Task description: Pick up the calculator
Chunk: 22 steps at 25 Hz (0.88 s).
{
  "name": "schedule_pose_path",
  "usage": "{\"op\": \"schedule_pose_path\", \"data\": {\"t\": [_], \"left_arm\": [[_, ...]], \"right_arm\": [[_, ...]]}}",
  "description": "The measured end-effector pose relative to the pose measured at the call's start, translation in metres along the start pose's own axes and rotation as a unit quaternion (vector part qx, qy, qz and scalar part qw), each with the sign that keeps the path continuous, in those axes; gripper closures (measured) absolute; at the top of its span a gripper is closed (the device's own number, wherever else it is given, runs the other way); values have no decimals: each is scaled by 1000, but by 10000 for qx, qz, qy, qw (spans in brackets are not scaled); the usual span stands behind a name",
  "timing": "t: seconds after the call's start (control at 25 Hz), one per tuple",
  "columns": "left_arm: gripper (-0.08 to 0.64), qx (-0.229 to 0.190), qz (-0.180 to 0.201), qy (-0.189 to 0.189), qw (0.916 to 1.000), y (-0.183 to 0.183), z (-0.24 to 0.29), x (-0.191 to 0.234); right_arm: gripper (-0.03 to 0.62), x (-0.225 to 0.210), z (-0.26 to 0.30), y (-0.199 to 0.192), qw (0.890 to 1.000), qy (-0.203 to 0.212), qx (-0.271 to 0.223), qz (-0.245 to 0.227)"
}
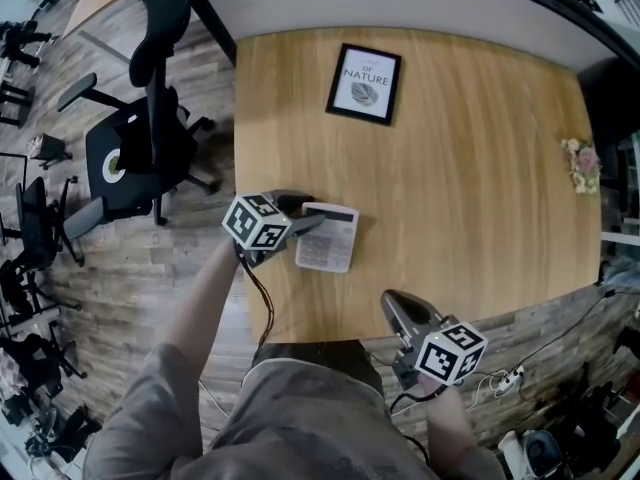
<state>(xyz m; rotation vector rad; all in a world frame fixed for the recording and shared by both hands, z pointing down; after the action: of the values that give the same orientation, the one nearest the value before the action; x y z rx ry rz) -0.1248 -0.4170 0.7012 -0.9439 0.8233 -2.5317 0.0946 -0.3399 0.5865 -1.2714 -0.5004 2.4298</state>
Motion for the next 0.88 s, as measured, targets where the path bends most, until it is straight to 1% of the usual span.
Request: {"op": "schedule_pose_path", "data": {"t": [0.12,0.24,0.32,0.44,0.52,0.6,0.68,0.8,0.88], "left_arm": [[413,74,-44,-220,9997,0,2,-4],[422,105,-130,-294,9994,-1,2,-3],[433,50,-342,-341,9988,-2,-1,-3],[484,-244,-667,-536,9960,-1,-10,-16],[506,-424,-969,-575,9927,-2,-18,-25],[509,-513,-1272,-471,9894,-4,-24,-30],[511,-601,-1407,-329,9877,-6,-31,-36],[511,-761,-1415,-76,9870,-4,-46,-46],[511,-956,-1348,37,9862,4,-61,-53]], "right_arm": [[581,2,2,-4,10000,22,79,-18],[581,4,5,-5,9999,53,131,-47],[581,6,6,-4,9998,81,154,-77],[581,10,4,-5,9997,105,148,-136],[581,14,3,-6,9998,104,103,-168],[581,19,1,-4,9997,103,23,-204],[581,26,-1,-1,9996,116,-75,-256],[581,37,-8,6,9989,147,-255,-360],[581,46,-14,15,9979,168,-432,-441]]}}
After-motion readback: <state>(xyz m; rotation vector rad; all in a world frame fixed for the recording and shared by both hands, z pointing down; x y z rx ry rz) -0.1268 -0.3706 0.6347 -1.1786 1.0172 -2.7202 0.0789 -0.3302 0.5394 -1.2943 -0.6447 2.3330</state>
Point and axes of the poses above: the fingertips, and each gripper's own axes: z forward along the fingers, x to its left, y out of its top, the point moved 3 cm from there along -z, backward along the fingers, and after that the axes turned 1 degree about y, right-handed, at the moved point
